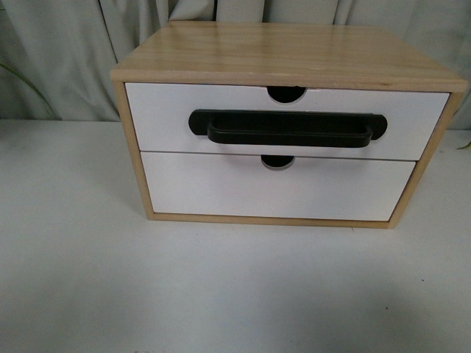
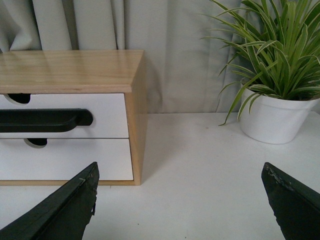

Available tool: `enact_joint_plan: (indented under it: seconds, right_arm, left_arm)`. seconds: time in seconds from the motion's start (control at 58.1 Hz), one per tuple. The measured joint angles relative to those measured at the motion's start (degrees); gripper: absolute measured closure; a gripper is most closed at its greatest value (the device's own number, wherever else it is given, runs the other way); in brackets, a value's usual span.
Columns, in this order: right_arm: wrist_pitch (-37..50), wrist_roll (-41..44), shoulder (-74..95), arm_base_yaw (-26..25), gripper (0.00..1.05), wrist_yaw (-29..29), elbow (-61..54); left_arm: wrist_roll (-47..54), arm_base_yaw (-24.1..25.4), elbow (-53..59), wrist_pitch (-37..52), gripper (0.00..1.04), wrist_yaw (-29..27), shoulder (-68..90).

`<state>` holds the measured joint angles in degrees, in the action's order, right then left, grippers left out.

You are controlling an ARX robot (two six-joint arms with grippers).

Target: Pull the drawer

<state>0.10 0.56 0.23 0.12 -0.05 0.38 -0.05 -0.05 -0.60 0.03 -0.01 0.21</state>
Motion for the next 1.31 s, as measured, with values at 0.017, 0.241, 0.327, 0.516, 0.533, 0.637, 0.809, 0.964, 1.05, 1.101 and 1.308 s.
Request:
enact_joint_plan:
  seconds: [0.017,0.241,0.327,0.516,0.533,0.637,0.809,0.964,1.05,1.101,1.308]
  right_arm:
    - [0.0,0.0,0.0,0.0,0.09,0.0,0.0]
    - [0.0,0.0,0.0,0.0,0.09,0.0,0.0]
    - [0.0,0.0,0.0,0.0,0.09,0.0,0.0]
    - [0.0,0.0,0.0,0.0,0.09,0.0,0.0]
    - [0.0,0.0,0.0,0.0,0.09,0.0,0.0]
    - [0.0,0.0,0.0,0.0,0.09,0.0,0.0]
    - [0.0,0.0,0.0,0.0,0.09,0.0,0.0]
    - [0.0,0.0,0.0,0.0,0.09,0.0,0.0]
    - [0.0,0.0,0.0,0.0,0.09,0.0,0.0]
    - [0.0,0.0,0.0,0.0,0.09,0.0,0.0]
    - [0.0,0.0,0.0,0.0,0.09,0.0,0.0]
  left_arm:
    - [0.0,0.0,0.0,0.0,0.06,0.0,0.0]
    - [0.0,0.0,0.0,0.0,0.06,0.0,0.0]
    - [0.0,0.0,0.0,0.0,0.06,0.0,0.0]
    - [0.0,0.0,0.0,0.0,0.06,0.0,0.0]
    - [0.0,0.0,0.0,0.0,0.06,0.0,0.0]
    - [0.0,0.0,0.0,0.0,0.06,0.0,0.0]
    - [0.0,0.0,0.0,0.0,0.06,0.0,0.0]
    - [0.0,0.0,0.0,0.0,0.06,0.0,0.0]
    - [0.0,0.0,0.0,0.0,0.06,0.0,0.0]
    - [0.0,0.0,0.0,0.0,0.06,0.0,0.0]
    - [0.0,0.0,0.0,0.0,0.06,0.0,0.0]
